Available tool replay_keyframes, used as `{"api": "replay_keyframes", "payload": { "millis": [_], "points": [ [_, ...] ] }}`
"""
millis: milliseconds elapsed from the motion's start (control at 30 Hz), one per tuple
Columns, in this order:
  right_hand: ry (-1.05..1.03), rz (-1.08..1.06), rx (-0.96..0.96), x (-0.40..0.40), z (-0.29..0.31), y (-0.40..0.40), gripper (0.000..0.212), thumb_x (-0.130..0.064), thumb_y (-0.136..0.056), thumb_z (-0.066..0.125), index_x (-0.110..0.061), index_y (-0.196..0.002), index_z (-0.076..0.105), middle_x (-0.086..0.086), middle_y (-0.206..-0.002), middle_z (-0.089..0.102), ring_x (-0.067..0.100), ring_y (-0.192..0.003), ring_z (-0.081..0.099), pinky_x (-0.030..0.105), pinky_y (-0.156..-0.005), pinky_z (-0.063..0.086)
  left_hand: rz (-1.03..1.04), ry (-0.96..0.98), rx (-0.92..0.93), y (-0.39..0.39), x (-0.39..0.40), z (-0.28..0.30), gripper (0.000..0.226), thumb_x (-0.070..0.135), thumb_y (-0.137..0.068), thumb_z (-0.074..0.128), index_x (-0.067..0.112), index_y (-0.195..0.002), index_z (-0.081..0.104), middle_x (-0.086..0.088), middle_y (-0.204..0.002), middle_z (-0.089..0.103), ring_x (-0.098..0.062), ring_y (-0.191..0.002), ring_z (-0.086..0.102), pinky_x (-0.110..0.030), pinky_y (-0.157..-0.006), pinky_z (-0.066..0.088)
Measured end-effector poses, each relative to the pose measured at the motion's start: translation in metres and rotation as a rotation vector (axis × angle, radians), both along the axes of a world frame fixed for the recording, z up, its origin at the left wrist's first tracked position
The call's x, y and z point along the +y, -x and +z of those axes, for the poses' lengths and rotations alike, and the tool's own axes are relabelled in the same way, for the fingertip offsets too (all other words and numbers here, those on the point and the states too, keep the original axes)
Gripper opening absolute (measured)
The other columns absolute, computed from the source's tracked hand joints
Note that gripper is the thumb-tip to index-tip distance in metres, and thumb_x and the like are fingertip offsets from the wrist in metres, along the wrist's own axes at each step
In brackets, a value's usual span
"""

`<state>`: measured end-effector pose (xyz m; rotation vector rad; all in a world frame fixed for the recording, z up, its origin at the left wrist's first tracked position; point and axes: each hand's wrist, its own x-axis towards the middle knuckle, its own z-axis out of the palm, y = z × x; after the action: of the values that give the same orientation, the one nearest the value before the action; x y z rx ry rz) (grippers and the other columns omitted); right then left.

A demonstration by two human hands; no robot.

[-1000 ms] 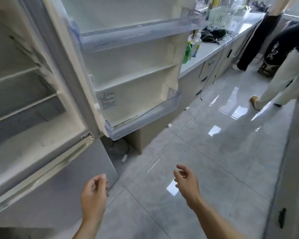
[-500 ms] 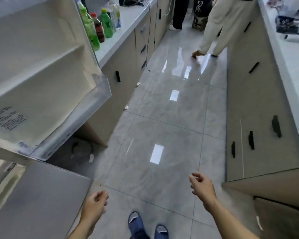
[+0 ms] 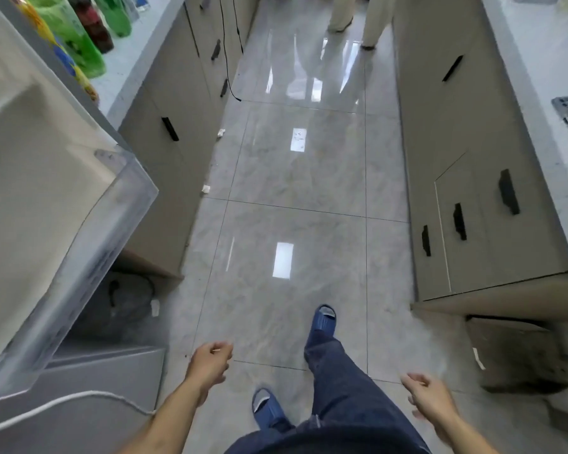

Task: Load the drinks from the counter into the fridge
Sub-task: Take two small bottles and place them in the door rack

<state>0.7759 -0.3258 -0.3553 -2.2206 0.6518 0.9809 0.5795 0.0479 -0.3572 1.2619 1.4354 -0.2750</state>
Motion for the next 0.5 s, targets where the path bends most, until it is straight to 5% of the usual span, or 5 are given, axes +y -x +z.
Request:
{"api": "replay_keyframes", "payload": {
  "millis": [300, 500],
  "points": [
    [0.026, 0.103, 0.116, 0.047, -0.024, -0.149, 0.028, -0.02, -0.089, 0.069, -0.004, -0.112, 0.066, 0.014, -0.102, 0.069, 0.027, -0.078, 0.058, 0.028, -0.061, 0.047, 0.119, -0.029, 0.018, -0.131, 0.051, 0.019, 0.014, 0.028, -0.098, 0.059, 0.016, -0.092, 0.062, -0.006, -0.097, 0.069, -0.021, -0.075, 0.06, -0.031, -0.068, 0.051],
    [-0.099, 0.355, 0.035, 0.168, -0.005, -0.296, 0.025, -0.027, -0.093, 0.064, -0.011, -0.112, 0.064, 0.002, -0.076, 0.059, 0.018, -0.067, 0.054, 0.025, -0.055, 0.043, 0.265, -0.065, 0.01, -0.196, 0.077, 0.037, 0.01, 0.028, -0.1, 0.057, 0.019, -0.097, 0.06, -0.005, -0.099, 0.067, -0.024, -0.087, 0.062, -0.034, -0.073, 0.052]
  ]
}}
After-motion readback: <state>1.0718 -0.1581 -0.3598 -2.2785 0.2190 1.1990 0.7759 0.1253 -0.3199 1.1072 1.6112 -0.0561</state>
